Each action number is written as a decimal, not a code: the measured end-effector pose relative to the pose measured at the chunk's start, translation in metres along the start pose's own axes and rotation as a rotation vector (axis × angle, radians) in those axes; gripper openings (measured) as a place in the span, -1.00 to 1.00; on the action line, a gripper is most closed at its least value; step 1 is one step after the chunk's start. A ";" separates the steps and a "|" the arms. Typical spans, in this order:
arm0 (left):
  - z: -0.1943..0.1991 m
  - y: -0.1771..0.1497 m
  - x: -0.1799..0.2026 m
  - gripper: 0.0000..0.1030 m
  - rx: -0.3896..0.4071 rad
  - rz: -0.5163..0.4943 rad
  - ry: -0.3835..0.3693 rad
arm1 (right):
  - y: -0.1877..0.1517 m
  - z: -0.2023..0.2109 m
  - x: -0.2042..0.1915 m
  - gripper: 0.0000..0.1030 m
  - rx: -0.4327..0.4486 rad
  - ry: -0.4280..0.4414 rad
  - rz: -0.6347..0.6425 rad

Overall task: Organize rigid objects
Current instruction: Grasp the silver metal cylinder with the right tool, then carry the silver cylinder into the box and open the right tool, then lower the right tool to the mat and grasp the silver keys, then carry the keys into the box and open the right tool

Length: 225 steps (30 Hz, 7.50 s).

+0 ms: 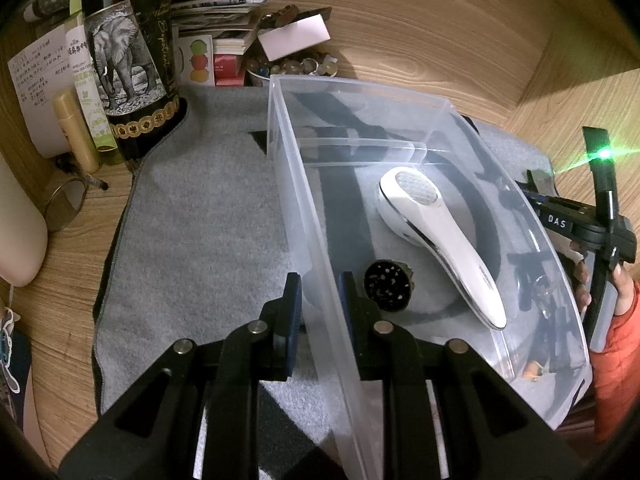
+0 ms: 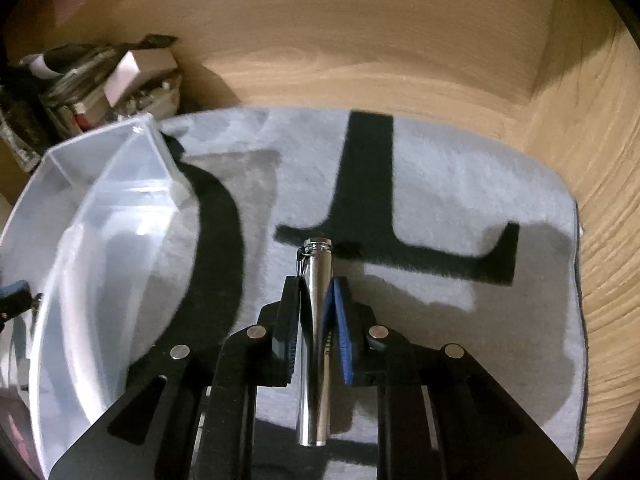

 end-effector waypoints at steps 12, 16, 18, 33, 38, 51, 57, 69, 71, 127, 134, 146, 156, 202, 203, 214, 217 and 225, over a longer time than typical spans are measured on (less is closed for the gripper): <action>0.000 0.000 0.000 -0.63 0.000 0.001 0.000 | 0.033 0.057 -0.024 -0.72 0.164 0.034 0.044; 0.000 0.000 0.000 -0.63 0.000 0.000 0.001 | 0.047 0.073 -0.036 -0.72 0.214 0.059 0.049; 0.000 0.000 -0.001 -0.63 0.000 0.000 0.001 | 0.053 0.079 -0.042 -0.72 0.237 0.071 0.054; 0.000 0.000 0.000 -0.63 0.001 0.002 0.000 | 0.068 0.137 -0.093 -0.72 0.369 0.167 0.153; -0.001 0.000 0.000 -0.63 0.001 0.003 0.000 | 0.061 0.134 -0.119 -0.72 0.349 0.203 0.223; -0.001 0.000 0.000 -0.63 0.001 0.002 -0.001 | 0.045 0.073 -0.146 -0.72 0.194 0.156 0.323; -0.001 0.000 0.000 -0.63 0.001 -0.001 0.001 | 0.041 0.050 -0.145 -0.72 0.135 0.128 0.335; -0.001 0.001 0.001 -0.63 0.002 0.000 0.000 | 0.040 0.029 -0.153 -0.62 0.093 0.109 0.377; -0.001 0.001 0.001 -0.63 0.002 0.000 0.001 | 0.039 0.029 -0.153 -0.46 0.093 0.119 0.370; -0.001 0.000 0.001 -0.63 0.002 0.003 -0.002 | -0.087 0.057 0.002 0.38 -0.062 0.021 0.042; -0.001 0.000 0.001 -0.63 0.002 0.003 -0.002 | -0.084 0.057 0.033 0.33 -0.041 -0.044 -0.012; -0.002 -0.001 -0.001 -0.63 0.001 0.005 -0.002 | -0.088 0.066 -0.002 0.26 -0.065 0.052 0.036; -0.001 -0.001 -0.001 -0.63 0.002 0.011 -0.003 | -0.095 0.058 -0.011 0.41 -0.071 0.024 0.066; 0.000 -0.001 -0.002 -0.63 0.003 0.013 -0.002 | 0.069 0.140 -0.094 0.14 0.379 0.243 0.062; 0.000 -0.001 -0.002 -0.63 0.003 0.012 -0.002 | 0.068 0.136 -0.100 0.14 0.369 0.256 0.068; 0.000 -0.001 -0.001 -0.63 0.004 0.015 -0.003 | 0.046 0.091 -0.143 0.15 0.219 0.305 0.159; 0.000 -0.001 -0.002 -0.63 0.003 0.015 -0.003 | 0.038 0.078 -0.149 0.15 0.177 0.300 0.181; 0.000 -0.001 -0.002 -0.63 0.003 0.015 -0.003 | 0.025 0.060 -0.156 0.15 0.099 0.304 0.219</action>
Point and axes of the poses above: each gripper's, at about its wrist camera, not at the fingertips, and z roughly against the way its jaws point, x to its right, y to its top, the point moved 9 cm from there along -z, roughly the way its jaws point, and after that the axes turned 3 degrees about x, right-handed, at the moved point
